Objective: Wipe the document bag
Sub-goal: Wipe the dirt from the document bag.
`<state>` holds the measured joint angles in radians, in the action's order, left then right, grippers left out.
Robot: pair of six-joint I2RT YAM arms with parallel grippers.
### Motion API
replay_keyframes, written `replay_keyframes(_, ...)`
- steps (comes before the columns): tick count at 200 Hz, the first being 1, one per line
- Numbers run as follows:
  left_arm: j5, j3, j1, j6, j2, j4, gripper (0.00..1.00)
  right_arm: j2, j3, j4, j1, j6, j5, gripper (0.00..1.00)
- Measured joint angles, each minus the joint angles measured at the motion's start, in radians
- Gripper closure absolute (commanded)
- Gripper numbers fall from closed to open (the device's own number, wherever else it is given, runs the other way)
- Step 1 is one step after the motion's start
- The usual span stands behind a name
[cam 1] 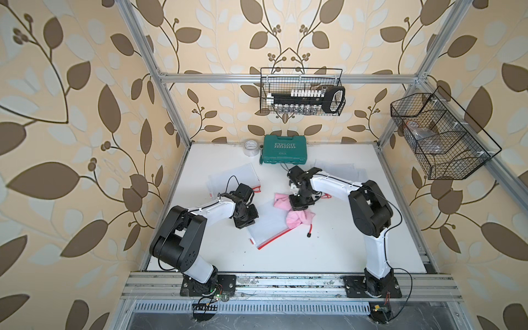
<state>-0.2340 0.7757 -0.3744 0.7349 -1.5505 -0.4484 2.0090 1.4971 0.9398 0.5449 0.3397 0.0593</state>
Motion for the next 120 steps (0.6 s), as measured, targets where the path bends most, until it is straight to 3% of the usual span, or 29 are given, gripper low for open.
replay_keyframes(15,0.004,0.000,0.000,0.000,0.001,-0.001,1.00,-0.056,0.016,0.045,-0.005,-0.025,-0.039,1.00)
replay_keyframes(29,0.006,0.000,0.000,0.000,0.002,-0.001,1.00,-0.068,0.075,0.071,0.054,-0.045,-0.012,1.00)
replay_keyframes(66,0.012,0.000,0.000,0.000,0.004,-0.003,1.00,0.029,0.163,-0.001,0.237,-0.029,0.261,1.00)
replay_keyframes(110,0.050,-0.001,0.000,0.000,0.015,-0.027,1.00,0.253,0.153,-0.125,0.215,0.046,0.588,1.00)
replay_keyframes(120,0.055,-0.001,0.000,0.000,0.016,-0.029,1.00,0.257,0.153,-0.126,0.202,0.050,0.599,1.00)
